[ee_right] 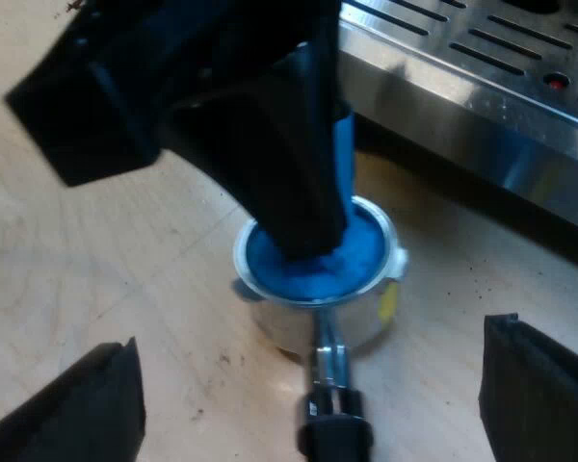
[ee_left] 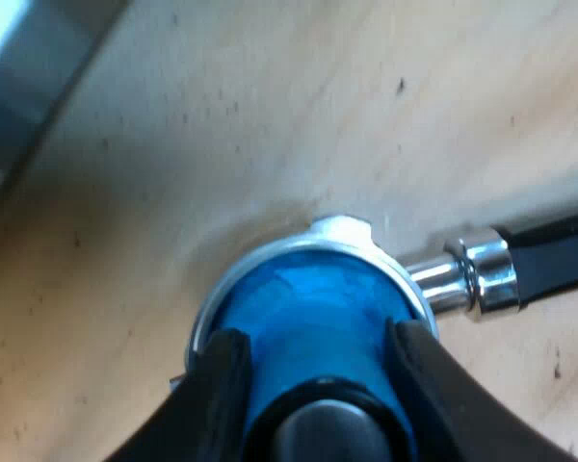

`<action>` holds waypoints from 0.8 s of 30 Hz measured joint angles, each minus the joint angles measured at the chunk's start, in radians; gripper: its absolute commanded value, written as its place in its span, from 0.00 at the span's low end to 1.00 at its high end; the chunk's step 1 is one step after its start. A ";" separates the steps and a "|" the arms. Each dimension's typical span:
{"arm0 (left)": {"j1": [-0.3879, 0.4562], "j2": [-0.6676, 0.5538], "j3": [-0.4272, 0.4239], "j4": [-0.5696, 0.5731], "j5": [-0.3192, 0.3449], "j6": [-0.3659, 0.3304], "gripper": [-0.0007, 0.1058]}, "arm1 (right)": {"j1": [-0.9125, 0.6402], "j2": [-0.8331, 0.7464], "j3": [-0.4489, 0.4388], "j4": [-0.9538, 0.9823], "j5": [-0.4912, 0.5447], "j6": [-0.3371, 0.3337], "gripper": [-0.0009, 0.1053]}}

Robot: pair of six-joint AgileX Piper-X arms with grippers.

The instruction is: Grind coffee beans and then tamp

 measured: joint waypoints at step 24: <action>0.138 -0.259 -0.020 0.132 -0.011 -0.022 0.01 | 0.000 0.000 0.000 -0.093 -0.052 0.000 0.69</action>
